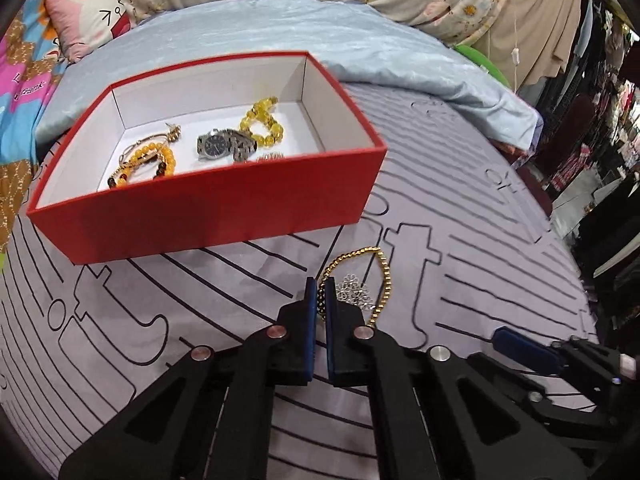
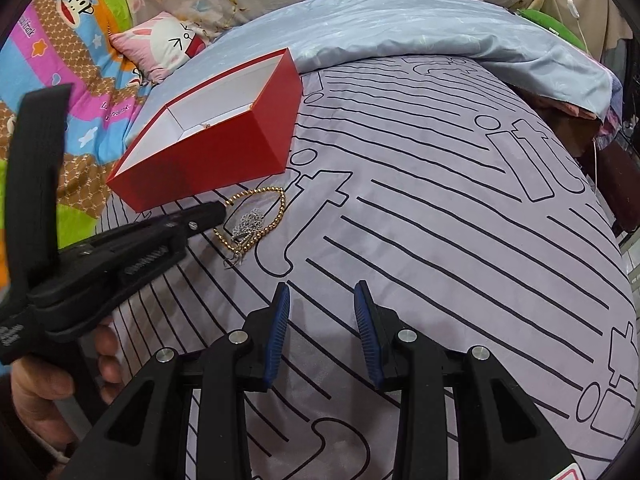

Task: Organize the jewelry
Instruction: 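Grasp the gold bead necklace with the left tool while the right tool grasps the silver flower chain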

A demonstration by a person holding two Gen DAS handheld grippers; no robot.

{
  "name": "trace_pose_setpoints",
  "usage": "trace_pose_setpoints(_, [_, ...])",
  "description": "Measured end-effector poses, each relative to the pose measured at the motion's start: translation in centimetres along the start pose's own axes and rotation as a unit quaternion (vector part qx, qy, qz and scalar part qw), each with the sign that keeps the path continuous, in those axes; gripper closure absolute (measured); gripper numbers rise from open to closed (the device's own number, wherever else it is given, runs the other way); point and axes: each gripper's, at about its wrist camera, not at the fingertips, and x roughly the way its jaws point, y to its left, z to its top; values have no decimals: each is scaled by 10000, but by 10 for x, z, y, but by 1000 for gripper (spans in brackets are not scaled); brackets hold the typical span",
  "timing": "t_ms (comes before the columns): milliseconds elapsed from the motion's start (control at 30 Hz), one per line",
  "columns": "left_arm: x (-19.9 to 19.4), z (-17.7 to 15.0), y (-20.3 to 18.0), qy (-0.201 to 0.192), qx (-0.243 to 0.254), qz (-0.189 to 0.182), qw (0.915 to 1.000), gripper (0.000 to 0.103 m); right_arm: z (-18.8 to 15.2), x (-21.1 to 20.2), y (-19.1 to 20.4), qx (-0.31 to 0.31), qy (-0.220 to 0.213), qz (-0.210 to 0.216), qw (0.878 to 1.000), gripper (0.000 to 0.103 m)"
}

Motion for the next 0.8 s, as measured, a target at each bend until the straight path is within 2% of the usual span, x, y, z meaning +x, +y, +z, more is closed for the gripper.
trace_pose_setpoints(233, [-57,9,9,-444,-179,-327,9983,100,1,1,11,-70,-8,112,9999,70])
trace_pose_setpoints(333, [-78,10,15,-617,-184,-261,9976,100,2,2,18,-125,-27,156,9998,70])
trace_pose_setpoints(500, [-96,5,36,-645,-366,-26,9972,100,6,5,30,-222,-35,213,9995,70])
trace_pose_setpoints(800, [-97,-13,85,-449,-817,336,9951,100,26,30,52,-392,25,377,9985,70])
